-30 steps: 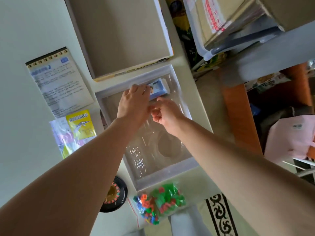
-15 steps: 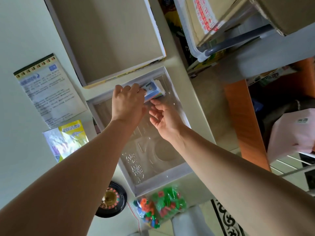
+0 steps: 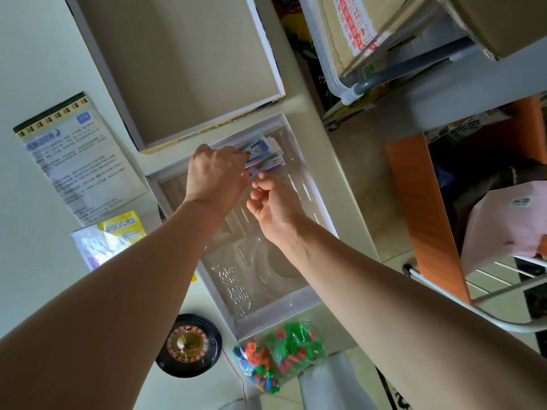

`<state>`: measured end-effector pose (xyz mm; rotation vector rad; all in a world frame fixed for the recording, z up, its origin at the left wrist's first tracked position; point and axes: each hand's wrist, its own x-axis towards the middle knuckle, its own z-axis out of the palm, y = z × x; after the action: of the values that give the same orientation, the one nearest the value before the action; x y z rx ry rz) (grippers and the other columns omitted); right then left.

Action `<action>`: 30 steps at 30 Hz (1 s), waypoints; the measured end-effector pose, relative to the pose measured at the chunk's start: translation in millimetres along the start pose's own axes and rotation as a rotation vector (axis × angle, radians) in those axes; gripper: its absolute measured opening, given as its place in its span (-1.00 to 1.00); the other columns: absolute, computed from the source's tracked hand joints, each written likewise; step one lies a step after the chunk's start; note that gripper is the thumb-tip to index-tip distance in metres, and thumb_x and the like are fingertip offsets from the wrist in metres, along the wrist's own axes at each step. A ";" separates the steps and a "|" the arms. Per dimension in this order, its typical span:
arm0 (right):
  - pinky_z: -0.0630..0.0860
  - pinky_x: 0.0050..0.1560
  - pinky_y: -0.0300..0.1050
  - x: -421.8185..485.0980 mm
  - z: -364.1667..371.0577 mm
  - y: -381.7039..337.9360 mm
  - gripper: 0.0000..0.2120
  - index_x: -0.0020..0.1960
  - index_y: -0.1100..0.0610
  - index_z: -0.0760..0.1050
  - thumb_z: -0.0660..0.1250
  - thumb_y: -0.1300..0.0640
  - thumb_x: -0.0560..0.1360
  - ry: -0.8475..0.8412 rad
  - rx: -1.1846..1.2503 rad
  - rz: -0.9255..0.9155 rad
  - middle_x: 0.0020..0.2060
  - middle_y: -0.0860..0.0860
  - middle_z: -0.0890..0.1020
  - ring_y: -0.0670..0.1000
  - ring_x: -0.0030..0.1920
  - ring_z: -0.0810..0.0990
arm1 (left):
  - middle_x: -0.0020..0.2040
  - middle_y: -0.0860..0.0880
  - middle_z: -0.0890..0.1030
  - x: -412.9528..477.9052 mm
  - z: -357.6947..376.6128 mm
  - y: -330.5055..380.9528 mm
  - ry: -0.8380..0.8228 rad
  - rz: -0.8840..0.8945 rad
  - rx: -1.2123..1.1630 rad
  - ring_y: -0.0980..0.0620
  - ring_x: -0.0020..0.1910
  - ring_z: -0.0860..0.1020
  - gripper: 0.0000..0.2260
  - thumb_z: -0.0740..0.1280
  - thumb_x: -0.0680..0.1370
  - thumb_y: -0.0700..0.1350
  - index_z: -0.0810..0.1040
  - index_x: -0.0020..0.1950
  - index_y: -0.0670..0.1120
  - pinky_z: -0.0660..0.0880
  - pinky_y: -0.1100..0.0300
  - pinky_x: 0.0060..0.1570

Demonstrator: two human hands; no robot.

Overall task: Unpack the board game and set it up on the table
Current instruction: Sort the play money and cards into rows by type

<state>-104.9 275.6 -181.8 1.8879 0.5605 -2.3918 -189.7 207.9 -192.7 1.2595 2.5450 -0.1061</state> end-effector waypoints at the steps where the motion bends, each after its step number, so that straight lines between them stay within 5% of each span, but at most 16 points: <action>1: 0.32 -0.26 -0.24 0.8 2.4 -0.9 -0.72 -0.14 0.06 0.47 0.10 0.38 0.51 0.015 0.044 0.010 -0.37 -0.04 0.37 -0.09 -0.38 0.29 | -0.15 -0.08 0.65 1.1 -1.0 -0.8 -0.002 -0.008 -0.016 -0.15 -0.25 0.58 -0.84 0.39 0.49 -0.05 0.66 -0.01 -0.10 0.43 0.08 -0.09; 4: 0.34 -0.30 -0.27 2.4 5.1 -1.9 -0.68 0.06 0.12 0.54 0.09 0.38 0.53 0.071 0.135 0.048 -0.36 -0.02 0.39 -0.10 -0.36 0.34 | 0.04 -0.06 0.64 3.3 -4.6 -3.7 -0.030 -0.001 -0.011 -0.13 -0.06 0.56 -0.73 0.26 0.59 0.03 0.59 0.21 -0.06 0.39 0.07 0.04; 8: 0.39 -0.18 -0.23 1.4 8.4 -5.0 -0.75 -0.05 0.08 0.52 0.12 0.33 0.54 0.071 0.146 0.046 -0.25 -0.04 0.46 -0.10 -0.24 0.43 | 0.09 -0.05 0.62 4.3 -3.0 -7.2 -0.064 0.011 0.021 -0.12 0.00 0.54 -0.70 0.21 0.62 0.03 0.54 0.28 -0.04 0.39 0.06 0.09; 13: 0.38 -0.05 -0.21 3.8 10.4 -0.1 -0.61 0.25 0.08 0.50 0.12 0.33 0.51 0.042 0.008 -0.054 -0.12 -0.12 0.51 -0.12 -0.10 0.42 | 0.10 -0.03 0.61 7.2 -3.7 -12.8 -0.109 0.011 0.016 -0.10 0.04 0.54 -0.67 0.17 0.63 0.08 0.50 0.34 0.02 0.41 0.06 0.06; 18: 0.37 -0.12 -0.21 10.1 6.7 -1.6 -0.73 0.07 0.04 0.47 0.16 0.33 0.50 0.084 0.065 -0.097 -0.14 -0.04 0.55 -0.12 -0.27 0.41 | 0.08 -0.03 0.61 9.1 -7.8 -16.9 -0.119 0.035 0.011 -0.08 0.03 0.54 -0.66 0.18 0.62 0.09 0.49 0.35 0.03 0.43 0.09 0.00; 22: 0.39 -0.17 -0.20 13.6 2.2 -8.3 -0.83 -0.22 0.06 0.48 0.19 0.14 0.53 0.069 -0.094 -0.144 -0.24 -0.03 0.58 -0.10 -0.34 0.39 | 0.07 -0.05 0.62 8.1 -5.8 -18.1 -0.116 0.045 -0.003 -0.11 0.02 0.54 -0.66 0.17 0.63 0.06 0.46 0.38 0.06 0.43 0.05 0.01; 27: 0.55 -0.19 -0.14 18.7 1.0 -32.6 -0.63 0.08 0.09 0.53 0.27 -0.19 0.51 0.060 -0.347 -0.133 -0.11 0.03 0.67 -0.01 -0.18 0.63 | 0.11 -0.06 0.61 7.9 -3.9 -19.8 -0.108 0.070 0.004 -0.12 0.03 0.53 -0.65 0.18 0.63 0.07 0.45 0.39 0.06 0.44 0.03 0.04; 30: 0.60 -0.30 -0.16 22.9 9.6 -43.1 -0.67 0.13 0.25 0.52 0.38 0.02 0.52 0.089 -0.543 -0.127 -0.12 0.17 0.67 0.04 -0.29 0.63 | 0.09 -0.04 0.61 7.9 -2.2 -19.9 -0.098 0.078 -0.047 -0.10 0.04 0.54 -0.66 0.20 0.61 0.11 0.48 0.35 0.09 0.42 0.06 0.05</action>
<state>-130.7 317.2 -190.8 1.7510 1.2210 -1.9418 -210.4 202.2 -194.2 1.3011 2.3988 -0.0886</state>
